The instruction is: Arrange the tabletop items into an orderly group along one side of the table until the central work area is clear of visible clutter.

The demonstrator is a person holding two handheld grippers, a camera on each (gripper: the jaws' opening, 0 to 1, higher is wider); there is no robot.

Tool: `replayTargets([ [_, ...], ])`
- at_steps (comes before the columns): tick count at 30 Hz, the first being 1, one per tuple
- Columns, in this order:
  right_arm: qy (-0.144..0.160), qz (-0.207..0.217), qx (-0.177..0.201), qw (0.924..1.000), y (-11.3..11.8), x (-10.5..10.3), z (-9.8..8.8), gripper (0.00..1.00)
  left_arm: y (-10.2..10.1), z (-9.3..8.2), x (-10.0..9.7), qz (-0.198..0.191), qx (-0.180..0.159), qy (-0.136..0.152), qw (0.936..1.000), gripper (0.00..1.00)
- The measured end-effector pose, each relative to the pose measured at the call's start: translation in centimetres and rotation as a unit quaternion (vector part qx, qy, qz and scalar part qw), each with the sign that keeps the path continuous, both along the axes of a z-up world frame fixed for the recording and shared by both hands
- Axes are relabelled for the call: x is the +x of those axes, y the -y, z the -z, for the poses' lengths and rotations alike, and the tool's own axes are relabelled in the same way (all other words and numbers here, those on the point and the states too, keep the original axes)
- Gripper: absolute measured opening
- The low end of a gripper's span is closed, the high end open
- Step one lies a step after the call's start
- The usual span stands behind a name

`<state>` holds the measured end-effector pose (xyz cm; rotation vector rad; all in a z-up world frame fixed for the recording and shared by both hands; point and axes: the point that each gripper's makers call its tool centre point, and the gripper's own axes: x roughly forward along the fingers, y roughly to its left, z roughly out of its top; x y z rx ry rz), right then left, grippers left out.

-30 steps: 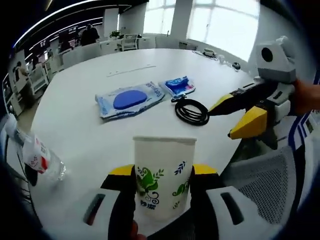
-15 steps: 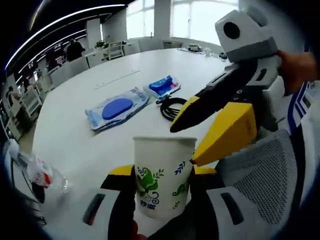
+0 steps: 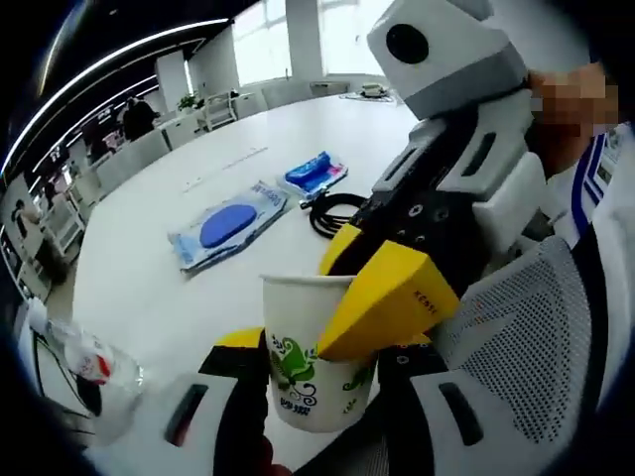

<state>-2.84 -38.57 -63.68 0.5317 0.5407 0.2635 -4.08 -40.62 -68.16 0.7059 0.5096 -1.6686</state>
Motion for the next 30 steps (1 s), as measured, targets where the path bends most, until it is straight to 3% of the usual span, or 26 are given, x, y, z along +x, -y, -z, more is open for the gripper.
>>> replayTargets([
  [7, 0.002, -0.026, -0.016, 0.9995, -0.7, 0.7, -0.4, 0.00, -0.2, -0.1, 0.5, -0.023, -0.006, -0.008, 0.9997, 0.44],
  [21, -0.001, -0.069, -0.053, 0.9962, -1.5, 1.9, -0.3, 0.00, -0.9, -0.2, 2.0, -0.080, -0.015, -0.012, 0.9966, 0.45],
  [30, -0.013, -0.073, -0.095, 0.9927, -0.4, 3.0, 0.4, 0.00, -1.0, -0.4, 3.3, -0.115, -0.023, -0.017, 0.9929, 0.40],
])
